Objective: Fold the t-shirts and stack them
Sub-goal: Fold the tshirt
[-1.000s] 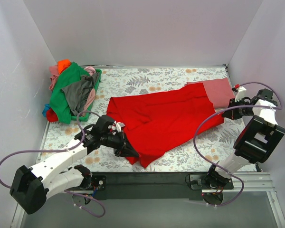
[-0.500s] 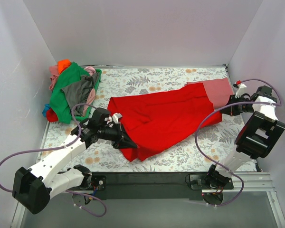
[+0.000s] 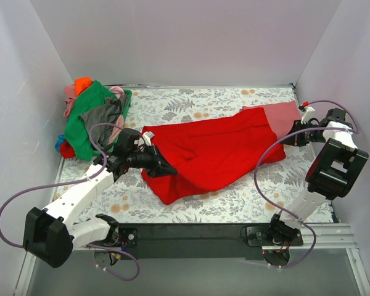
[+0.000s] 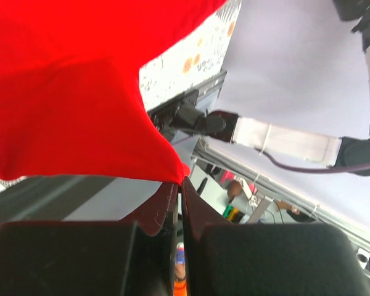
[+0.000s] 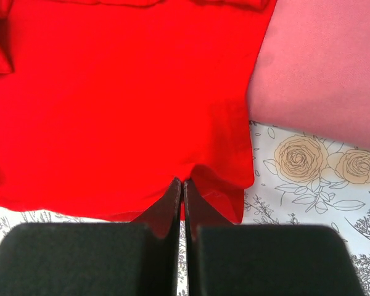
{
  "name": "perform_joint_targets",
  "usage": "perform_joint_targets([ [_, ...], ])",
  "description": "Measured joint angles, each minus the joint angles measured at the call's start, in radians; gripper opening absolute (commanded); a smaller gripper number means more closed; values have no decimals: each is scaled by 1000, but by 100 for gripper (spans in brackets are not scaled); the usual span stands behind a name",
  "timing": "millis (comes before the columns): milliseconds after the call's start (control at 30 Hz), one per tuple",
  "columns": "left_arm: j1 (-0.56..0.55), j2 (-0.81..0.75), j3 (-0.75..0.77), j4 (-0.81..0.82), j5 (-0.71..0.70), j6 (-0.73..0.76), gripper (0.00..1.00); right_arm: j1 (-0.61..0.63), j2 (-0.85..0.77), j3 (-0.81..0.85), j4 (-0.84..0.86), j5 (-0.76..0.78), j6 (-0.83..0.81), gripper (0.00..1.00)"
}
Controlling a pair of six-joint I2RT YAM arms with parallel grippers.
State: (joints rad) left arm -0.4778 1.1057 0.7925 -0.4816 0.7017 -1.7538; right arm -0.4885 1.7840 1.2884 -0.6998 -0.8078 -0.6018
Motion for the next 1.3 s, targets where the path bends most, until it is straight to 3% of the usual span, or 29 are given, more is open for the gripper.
perform_joint_targets([
  [667,182,233,132,103,42,118,0,9,7,0,89,28,92,1],
  [1033,219,411,278,132,103,210,0,13,40,0,123,50,129,1],
  [1300,241,454,350,129,119,248,0,18,55,0,135,56,143,1],
])
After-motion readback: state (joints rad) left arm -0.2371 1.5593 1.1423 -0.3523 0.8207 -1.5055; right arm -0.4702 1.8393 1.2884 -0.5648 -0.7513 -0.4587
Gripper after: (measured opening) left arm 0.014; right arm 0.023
